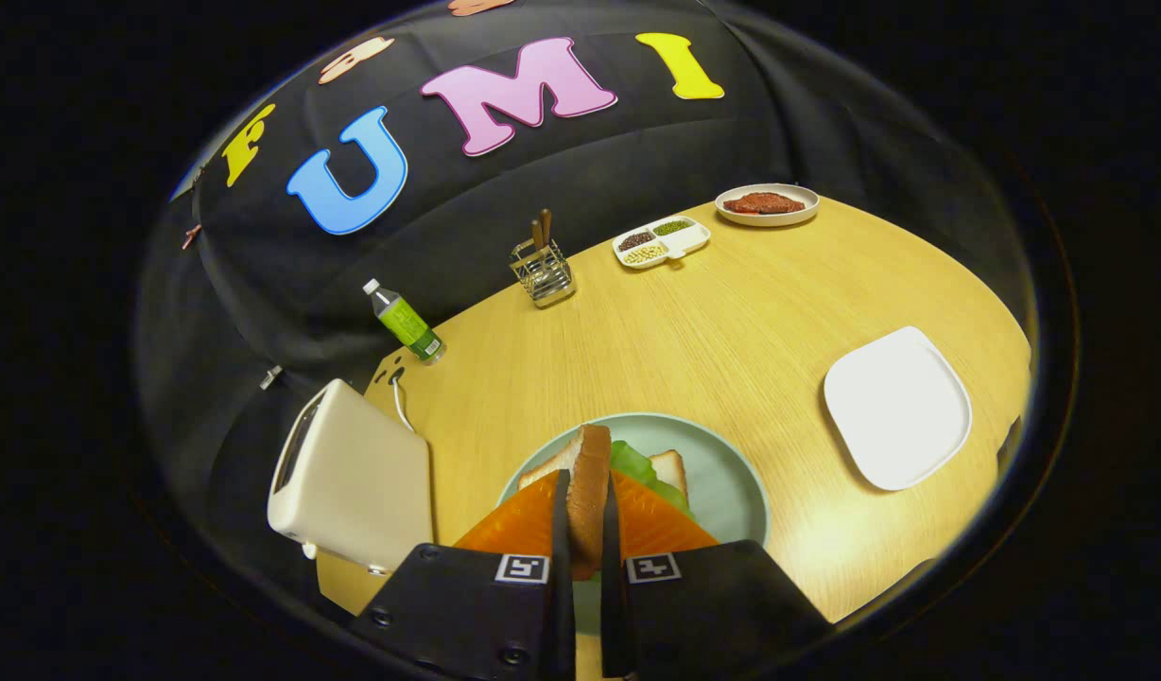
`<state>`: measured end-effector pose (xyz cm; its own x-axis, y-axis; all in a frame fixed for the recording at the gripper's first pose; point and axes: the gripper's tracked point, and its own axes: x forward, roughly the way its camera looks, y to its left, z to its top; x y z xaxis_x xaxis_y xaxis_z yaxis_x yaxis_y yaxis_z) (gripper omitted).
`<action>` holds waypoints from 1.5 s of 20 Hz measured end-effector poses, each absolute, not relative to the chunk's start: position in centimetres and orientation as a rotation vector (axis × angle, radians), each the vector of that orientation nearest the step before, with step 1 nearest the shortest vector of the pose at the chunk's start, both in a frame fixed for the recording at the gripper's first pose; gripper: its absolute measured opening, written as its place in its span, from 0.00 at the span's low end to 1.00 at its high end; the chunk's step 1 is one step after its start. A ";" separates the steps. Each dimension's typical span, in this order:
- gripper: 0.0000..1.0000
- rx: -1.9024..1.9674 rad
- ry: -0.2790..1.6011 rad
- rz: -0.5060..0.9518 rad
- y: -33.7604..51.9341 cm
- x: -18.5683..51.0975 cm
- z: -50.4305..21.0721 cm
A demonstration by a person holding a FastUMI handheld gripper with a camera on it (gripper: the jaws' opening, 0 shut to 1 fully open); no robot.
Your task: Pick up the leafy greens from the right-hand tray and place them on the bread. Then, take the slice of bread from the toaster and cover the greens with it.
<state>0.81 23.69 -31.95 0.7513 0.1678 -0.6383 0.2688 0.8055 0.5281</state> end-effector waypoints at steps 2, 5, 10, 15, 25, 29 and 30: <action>0.15 0.596 0.752 -0.051 23.3 0.3 -33.0; 0.17 0.548 0.767 -0.042 23.0 0.2 -34.2; 0.47 0.526 0.795 -0.096 21.2 -0.3 -35.2; 0.80 0.511 0.791 -0.111 19.8 -0.7 -34.6; 0.99 0.443 0.705 -0.053 16.3 -0.3 -29.8; 0.99 0.431 0.612 0.003 14.1 0.4 -25.0; 0.99 0.424 0.589 0.016 13.5 0.5 -23.7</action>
